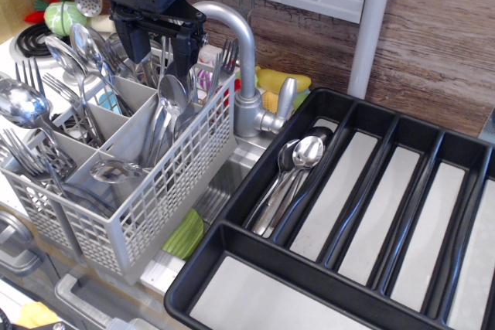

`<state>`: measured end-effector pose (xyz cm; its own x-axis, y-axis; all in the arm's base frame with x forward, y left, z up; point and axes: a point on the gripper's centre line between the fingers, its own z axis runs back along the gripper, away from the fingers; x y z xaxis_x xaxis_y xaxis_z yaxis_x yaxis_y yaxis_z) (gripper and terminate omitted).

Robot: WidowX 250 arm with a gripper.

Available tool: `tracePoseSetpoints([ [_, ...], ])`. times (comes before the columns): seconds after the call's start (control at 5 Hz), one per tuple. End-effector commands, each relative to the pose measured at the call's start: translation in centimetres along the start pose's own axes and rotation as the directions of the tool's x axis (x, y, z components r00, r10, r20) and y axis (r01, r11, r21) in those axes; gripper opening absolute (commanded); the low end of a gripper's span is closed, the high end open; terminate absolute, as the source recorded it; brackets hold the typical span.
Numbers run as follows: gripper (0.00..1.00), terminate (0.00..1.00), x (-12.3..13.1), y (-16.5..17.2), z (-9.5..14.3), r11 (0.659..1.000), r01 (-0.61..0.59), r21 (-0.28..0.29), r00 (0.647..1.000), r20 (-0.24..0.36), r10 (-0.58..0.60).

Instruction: Put small spoon from basket to tray

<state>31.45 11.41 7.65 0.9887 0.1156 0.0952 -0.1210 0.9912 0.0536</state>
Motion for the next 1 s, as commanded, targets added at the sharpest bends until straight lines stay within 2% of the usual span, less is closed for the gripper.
tracePoseSetpoints([
  [0.0, 1.0, 0.0, 0.0, 0.0, 0.0, 1.0, 0.0, 0.0, 1.0, 0.0, 0.0],
  [0.2, 1.0, 0.0, -0.4, 0.0, 0.7, 0.966, -0.244, 0.082, 0.97, 0.033, 0.242],
  [0.4, 1.0, 0.0, -0.4, 0.9, 0.5, 0.873, -0.486, 0.041, 0.87, 0.115, 0.479],
  [0.6, 1.0, 0.0, 0.1, 0.8, 0.0, 0.769, -0.638, -0.041, 0.742, 0.231, 0.629],
  [0.8, 1.0, 0.0, 0.0, 0.9, -0.6, 0.715, -0.687, -0.134, 0.639, 0.358, 0.681],
])
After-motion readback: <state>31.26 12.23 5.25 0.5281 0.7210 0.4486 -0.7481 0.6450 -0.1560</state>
